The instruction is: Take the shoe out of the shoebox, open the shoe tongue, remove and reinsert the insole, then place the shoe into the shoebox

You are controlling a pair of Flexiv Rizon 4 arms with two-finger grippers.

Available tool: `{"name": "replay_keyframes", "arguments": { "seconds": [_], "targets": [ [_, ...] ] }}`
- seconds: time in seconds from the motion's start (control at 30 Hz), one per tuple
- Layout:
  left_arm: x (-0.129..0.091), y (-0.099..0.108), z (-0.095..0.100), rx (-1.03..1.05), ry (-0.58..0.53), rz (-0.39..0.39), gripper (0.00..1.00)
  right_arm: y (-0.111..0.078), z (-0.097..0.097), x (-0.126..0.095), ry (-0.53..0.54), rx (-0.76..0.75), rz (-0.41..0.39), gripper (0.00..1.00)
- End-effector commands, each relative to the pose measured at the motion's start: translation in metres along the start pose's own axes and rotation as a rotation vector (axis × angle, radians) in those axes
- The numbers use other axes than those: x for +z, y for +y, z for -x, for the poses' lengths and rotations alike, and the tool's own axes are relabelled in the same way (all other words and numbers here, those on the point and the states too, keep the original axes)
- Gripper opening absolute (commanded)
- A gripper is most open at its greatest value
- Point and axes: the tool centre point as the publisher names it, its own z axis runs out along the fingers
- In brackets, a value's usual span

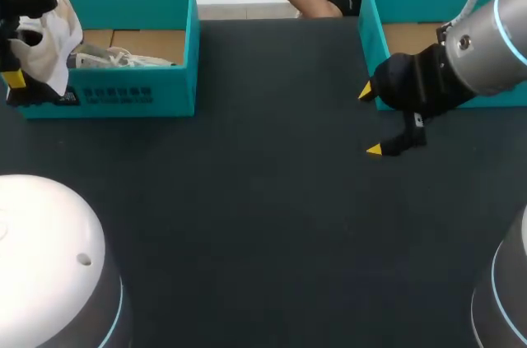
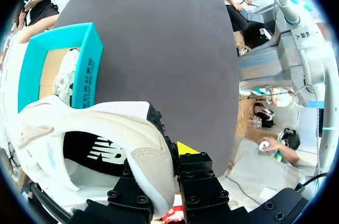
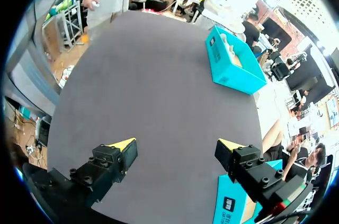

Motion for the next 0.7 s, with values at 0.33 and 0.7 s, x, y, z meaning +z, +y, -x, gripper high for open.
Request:
{"name": "replay_keyframes", "arguments": {
  "seconds": [0.33,0.7],
  "targets": [
    [-0.025,0.055,0.087,0.038,-0.022,-0.063,0.0,0.0,-0.001,0.001,-0.002,0.001,-0.003,1.0],
    [-0.033,0.07,0.154,0.093,-0.069,0.021,0.0,0.0,-0.001,0.001,-0.002,0.001,-0.003,1.0]
  ]
}}
